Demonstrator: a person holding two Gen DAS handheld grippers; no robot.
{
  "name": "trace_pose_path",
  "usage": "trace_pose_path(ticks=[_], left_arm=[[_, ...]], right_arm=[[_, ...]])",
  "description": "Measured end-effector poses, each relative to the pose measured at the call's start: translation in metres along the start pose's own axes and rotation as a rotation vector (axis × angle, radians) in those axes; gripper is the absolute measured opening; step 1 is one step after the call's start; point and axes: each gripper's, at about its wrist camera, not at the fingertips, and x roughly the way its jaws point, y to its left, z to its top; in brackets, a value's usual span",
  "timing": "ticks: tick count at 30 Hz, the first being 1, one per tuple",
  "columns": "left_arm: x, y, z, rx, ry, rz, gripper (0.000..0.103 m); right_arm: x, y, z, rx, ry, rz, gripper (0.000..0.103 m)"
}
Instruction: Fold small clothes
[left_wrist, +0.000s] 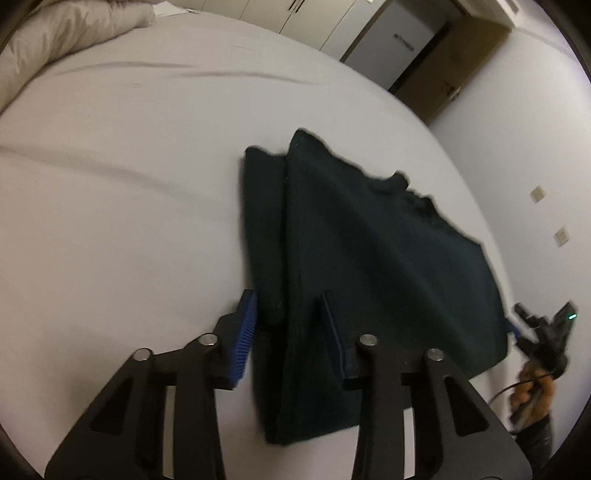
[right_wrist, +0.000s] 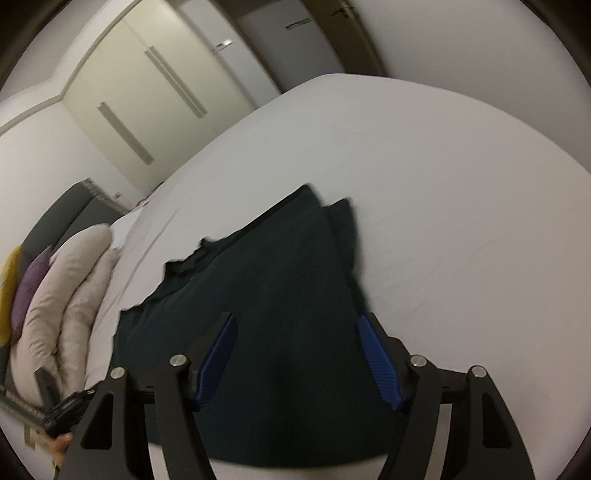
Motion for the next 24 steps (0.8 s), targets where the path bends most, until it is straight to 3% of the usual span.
trace_pose_path(ticks=[3,5,6,9,12,17,24], left_arm=[[0.001,-0.003,-0.012,0.052,0.017,0.053,0.033],[0.008,-0.005,-0.021,0.092,0.052,0.088,0.032],[0.007,-0.006,-0.024,0.101,0.045,0.094,0.031],[0.006,-0.011,-0.034,0.142,0.061,0.118,0.022],[0.003,-0.009,-0.042,0.143,0.070,0.120,0.019],[-0.009,-0.004,-0.050,0.111,0.068,0.101,0.014],[-0.037,0.038,-0.043,-0.129,0.027,-0.140,0.014]], right_arm=[[-0.001,0.005,-0.011,-0.021,0.003,0.030,0.070],[0.007,-0.005,-0.016,0.012,0.041,0.004,0.069],[0.011,-0.014,-0.019,0.043,0.061,-0.019,0.056],[0.008,-0.032,-0.022,0.079,0.057,-0.019,0.037],[0.002,-0.041,-0.024,0.098,0.048,-0.029,0.032],[-0.007,-0.037,-0.026,0.104,0.030,-0.057,0.033],[-0.005,-0.038,-0.029,0.112,0.042,0.019,0.042]])
